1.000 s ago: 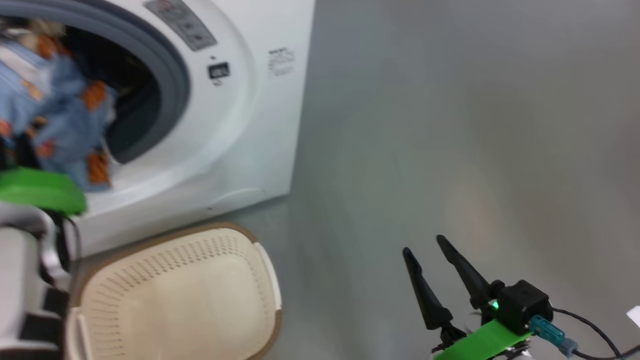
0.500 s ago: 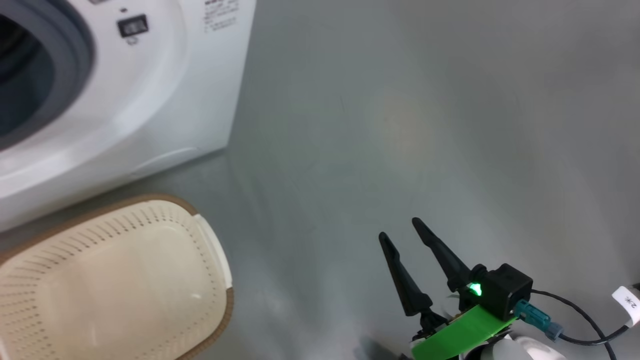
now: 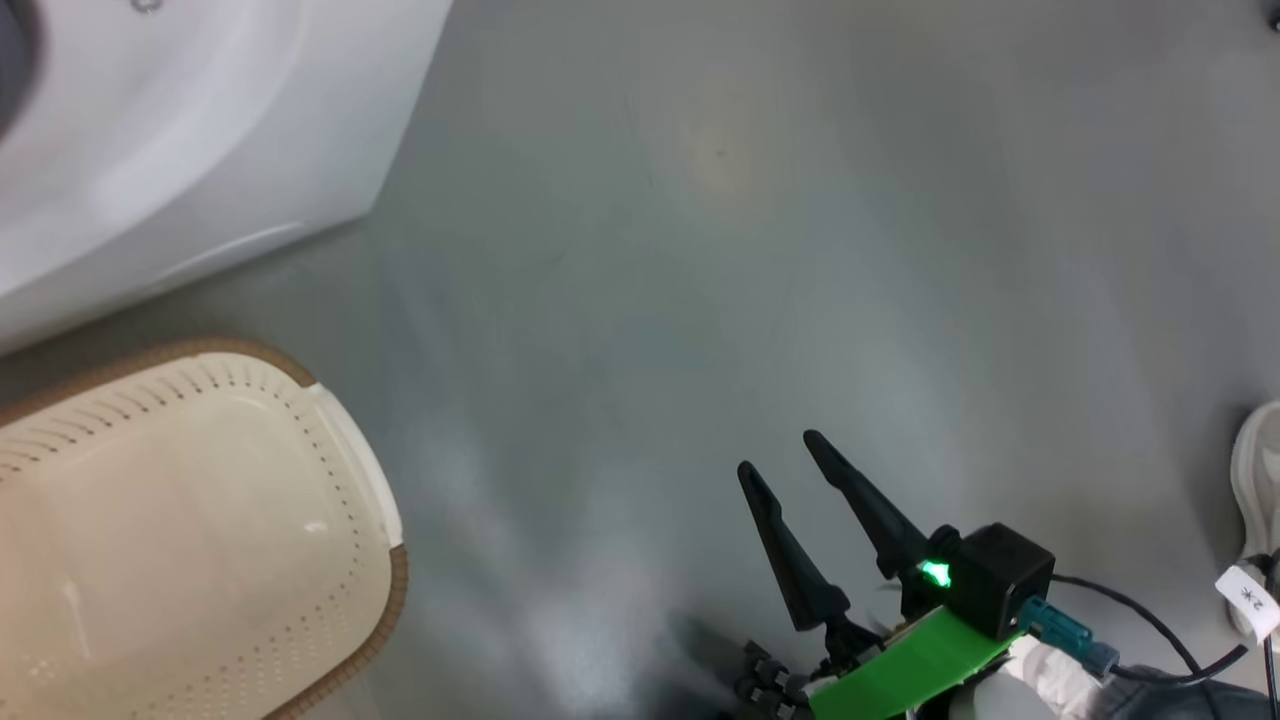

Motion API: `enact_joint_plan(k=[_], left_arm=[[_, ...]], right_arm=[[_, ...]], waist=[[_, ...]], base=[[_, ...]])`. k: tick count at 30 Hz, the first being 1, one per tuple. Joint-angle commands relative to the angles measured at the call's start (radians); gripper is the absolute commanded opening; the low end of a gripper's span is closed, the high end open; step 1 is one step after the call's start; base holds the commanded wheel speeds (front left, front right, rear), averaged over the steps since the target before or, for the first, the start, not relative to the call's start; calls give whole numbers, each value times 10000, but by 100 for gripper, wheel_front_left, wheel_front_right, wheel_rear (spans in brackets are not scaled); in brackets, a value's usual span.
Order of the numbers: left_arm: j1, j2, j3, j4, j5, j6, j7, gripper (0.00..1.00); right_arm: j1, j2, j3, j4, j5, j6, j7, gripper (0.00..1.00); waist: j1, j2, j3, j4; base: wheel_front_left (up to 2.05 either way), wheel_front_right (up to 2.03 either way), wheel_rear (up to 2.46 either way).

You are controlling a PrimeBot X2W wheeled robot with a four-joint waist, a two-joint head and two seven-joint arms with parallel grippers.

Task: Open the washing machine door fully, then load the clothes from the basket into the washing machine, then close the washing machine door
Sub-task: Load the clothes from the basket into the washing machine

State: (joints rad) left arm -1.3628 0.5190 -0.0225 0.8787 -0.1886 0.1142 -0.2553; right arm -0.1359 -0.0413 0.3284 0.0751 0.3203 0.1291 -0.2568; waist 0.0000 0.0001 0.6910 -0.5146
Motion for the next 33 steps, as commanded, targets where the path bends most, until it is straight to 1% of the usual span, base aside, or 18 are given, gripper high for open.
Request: enact_joint_plan(k=[1,4,6,8,9,10,11,12,15,18,23,26,29,33], left_arm=[[-436,596,137,-475,127,99,-59,0],[-599,642,197,-803,202,148,-61,0],[-571,604,141,-374,213,113,-61,0],[-567,593,-53,166,329,41,-51,24],[-554,565,-108,482,351,54,52,42],[-556,543,-197,733,398,30,111,56],[-561,549,-303,919,500,76,104,80],[-570,523,-345,1133,526,127,126,99],[-570,406,-488,1769,582,220,397,100],[-582,306,-562,2061,598,289,453,100],[-449,-51,-525,2764,395,459,579,100],[-272,-256,-382,3025,163,535,431,100],[-43,-579,-175,3159,-158,530,225,100],[345,-1050,141,3059,-608,429,12,100]], right_arm=[[-36,-90,179,-255,166,16,-49,100],[-118,-90,165,-290,215,16,-49,100],[-136,-90,165,-268,241,16,-49,100],[-163,-90,202,-241,278,16,-49,100],[-174,-90,221,-226,292,16,-49,100],[-186,-90,241,-212,309,16,-49,100],[-197,-90,250,-199,319,16,-49,100],[-203,-90,252,-187,320,16,-49,100],[-182,-89,199,-146,284,16,-49,100],[-160,-89,141,-113,246,16,-49,100],[-97,-89,79,-38,158,16,-49,100],[-60,-89,43,5,115,16,-49,100],[-14,-89,-18,61,39,16,-49,100],[37,-89,-117,73,-36,16,-49,100]], waist=[[0,-1,436,-123],[0,-1,563,-98],[0,-1,538,-48],[0,-1,480,20],[0,-1,427,56],[0,-1,375,84],[0,-1,322,111],[0,-1,256,141],[0,-1,30,242],[0,-1,-129,315],[0,-1,-583,497],[0,-1,-874,591],[0,-1,-1148,742],[0,-1,-1407,1029]], base=[[0,0,0],[0,0,0],[0,0,0],[0,0,0],[0,0,0],[0,0,0],[0,0,0],[0,0,0],[0,0,0],[0,0,0],[0,0,0],[0,0,0],[0,0,0],[0,0,0]])
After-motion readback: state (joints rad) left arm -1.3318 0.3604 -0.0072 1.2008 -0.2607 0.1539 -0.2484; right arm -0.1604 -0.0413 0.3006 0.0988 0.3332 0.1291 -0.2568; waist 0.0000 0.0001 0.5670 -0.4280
